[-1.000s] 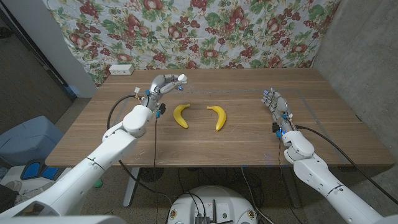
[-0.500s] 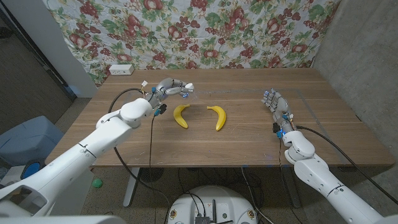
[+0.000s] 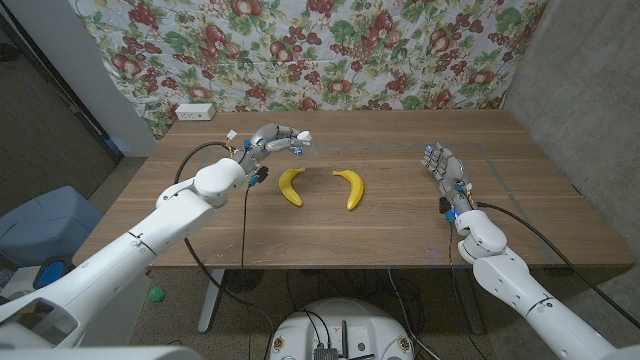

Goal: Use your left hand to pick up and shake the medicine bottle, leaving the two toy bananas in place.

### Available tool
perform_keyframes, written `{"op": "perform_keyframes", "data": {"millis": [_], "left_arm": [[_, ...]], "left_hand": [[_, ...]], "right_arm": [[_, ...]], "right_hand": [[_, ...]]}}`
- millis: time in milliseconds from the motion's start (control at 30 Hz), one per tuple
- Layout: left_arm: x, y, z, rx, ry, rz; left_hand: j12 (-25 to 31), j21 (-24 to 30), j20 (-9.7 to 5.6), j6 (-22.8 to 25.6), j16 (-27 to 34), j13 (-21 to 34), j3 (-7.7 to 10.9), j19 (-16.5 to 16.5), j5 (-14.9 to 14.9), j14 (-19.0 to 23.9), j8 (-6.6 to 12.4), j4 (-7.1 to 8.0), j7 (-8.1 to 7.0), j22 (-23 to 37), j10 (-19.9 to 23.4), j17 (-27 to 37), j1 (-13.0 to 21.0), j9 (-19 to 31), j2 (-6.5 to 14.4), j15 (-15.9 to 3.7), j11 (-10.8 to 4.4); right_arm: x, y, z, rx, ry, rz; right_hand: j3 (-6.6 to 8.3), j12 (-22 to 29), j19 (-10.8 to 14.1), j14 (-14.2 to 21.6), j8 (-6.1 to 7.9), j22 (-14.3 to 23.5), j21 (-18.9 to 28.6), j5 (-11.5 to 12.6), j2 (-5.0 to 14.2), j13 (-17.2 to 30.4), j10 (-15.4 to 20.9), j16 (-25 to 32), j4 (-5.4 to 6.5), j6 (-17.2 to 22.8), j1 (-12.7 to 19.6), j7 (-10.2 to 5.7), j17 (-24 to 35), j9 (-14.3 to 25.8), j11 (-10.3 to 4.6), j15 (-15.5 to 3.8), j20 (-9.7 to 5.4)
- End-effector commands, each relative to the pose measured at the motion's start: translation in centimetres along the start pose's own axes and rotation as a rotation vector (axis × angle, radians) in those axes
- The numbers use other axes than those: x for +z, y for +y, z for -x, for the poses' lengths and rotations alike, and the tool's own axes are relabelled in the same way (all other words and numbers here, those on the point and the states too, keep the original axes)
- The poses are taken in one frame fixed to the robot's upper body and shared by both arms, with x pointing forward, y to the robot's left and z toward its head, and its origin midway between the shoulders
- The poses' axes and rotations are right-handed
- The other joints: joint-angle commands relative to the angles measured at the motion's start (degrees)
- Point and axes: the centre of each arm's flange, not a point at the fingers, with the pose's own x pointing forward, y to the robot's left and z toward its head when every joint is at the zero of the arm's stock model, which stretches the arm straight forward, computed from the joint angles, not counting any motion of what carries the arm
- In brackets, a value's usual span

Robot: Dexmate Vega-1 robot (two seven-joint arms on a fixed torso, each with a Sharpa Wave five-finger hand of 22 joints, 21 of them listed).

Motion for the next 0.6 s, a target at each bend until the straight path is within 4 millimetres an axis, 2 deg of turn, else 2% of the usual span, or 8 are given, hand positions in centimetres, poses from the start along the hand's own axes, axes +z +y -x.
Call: {"op": "perform_keyframes", "data": {"millis": [33,333,600], "left_arm": [[-0.63,0.24,1.29,0.212,-0.121,0.111],[-1.19,0.14,2.03,0.354,-0.208,0.195],[-1.36,0.2,2.05,0.374,-0.224,0.21]], "left_hand": [[0.2,0.4,-7.62,9.3,-0.1,18.1,1.51,-0.3,0.2,0.3,0.37,1.18,-4.1,0.1,16.2,0.2,7.2,5.3,7.3,-0.29,-11.18],[0.2,0.5,-7.63,9.3,-0.2,18.2,1.53,-0.3,0.2,0.3,0.26,1.13,-4.12,0.1,16.3,0.2,7.2,5.3,7.2,-0.31,-11.14],[0.0,0.7,-7.63,9.4,-0.2,18.1,1.55,-0.4,0.2,0.5,0.19,1.12,-4.1,0.1,16.4,0.3,7.3,5.3,7.2,-0.3,-11.22]], "right_arm": [[-0.08,-0.03,-0.11,-0.002,0.003,-0.005],[-0.07,0.03,-0.31,-0.003,0.005,-0.005],[-0.02,0.12,-0.42,-0.004,0.004,-0.002]], "right_hand": [[-0.15,-0.3,0.4,0.4,0.03,0.2,-0.3,0.2,0.17,0.0,0.2,-0.1,0.1,0.0,0.1,0.13,0.1,0.2,-0.01,-0.02,0.22],[-0.17,-0.3,0.4,0.5,0.01,0.2,-0.4,0.2,0.16,0.0,0.3,-0.1,0.1,0.0,0.1,0.15,0.1,0.2,0.0,0.05,0.26],[-0.18,-0.3,0.5,0.5,0.02,0.2,-0.6,0.2,0.16,0.0,0.3,-0.2,0.12,0.0,0.1,0.19,0.1,0.2,-0.05,0.07,0.26]]}}
